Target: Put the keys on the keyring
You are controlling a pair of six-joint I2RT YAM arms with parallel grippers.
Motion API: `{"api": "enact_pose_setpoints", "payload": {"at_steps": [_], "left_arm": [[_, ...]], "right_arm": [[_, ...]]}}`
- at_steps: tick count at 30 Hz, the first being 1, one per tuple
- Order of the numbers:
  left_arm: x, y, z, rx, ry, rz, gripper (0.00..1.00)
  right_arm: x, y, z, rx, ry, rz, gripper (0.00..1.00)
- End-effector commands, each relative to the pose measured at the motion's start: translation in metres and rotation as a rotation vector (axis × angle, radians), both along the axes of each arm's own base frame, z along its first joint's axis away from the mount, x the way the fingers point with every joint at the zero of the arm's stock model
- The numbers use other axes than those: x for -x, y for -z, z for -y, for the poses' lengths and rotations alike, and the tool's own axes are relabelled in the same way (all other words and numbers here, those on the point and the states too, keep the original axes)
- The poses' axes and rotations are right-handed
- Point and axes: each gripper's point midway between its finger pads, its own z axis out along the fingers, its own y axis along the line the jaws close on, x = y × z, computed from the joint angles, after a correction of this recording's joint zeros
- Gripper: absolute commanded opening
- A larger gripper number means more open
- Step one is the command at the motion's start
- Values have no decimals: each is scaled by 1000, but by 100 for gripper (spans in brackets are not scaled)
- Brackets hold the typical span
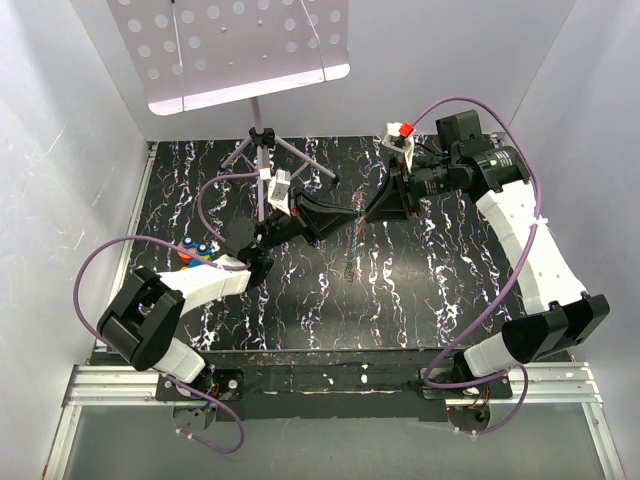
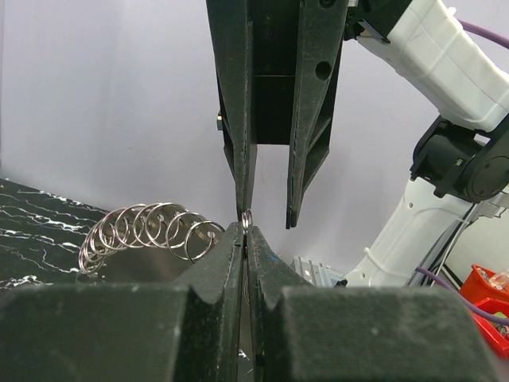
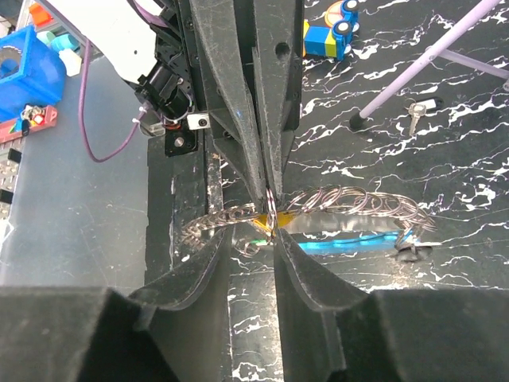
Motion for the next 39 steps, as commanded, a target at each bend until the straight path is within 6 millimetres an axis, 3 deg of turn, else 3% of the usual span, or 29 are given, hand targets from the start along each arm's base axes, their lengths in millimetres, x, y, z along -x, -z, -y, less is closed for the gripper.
{"api": "enact_pose_setpoints", "payload": {"at_steps": [1, 8, 12, 15, 18, 33, 39], "left_arm": [[11, -39, -11, 95, -18, 89, 0], [11, -40, -11, 98, -11, 86, 0], [11, -40, -11, 96, -13, 92, 0], [13, -41, -11, 98, -8, 95, 0], [14, -40, -11, 98, -9, 97, 0], [19, -60, -25, 164, -47, 123, 0], [18, -58, -25, 146, -55, 125, 0]], "right_arm": [[2, 1, -4, 10, -12, 15, 33], [-2, 3, -4, 31, 6, 27, 21], [-3, 2, -3, 36, 18, 34, 20], [-5, 2, -4, 37, 24, 29, 6], [-6, 2, -4, 39, 28, 31, 1], [3, 7, -3, 29, 7, -15, 1], [4, 7, -1, 43, 5, 4, 1]]}}
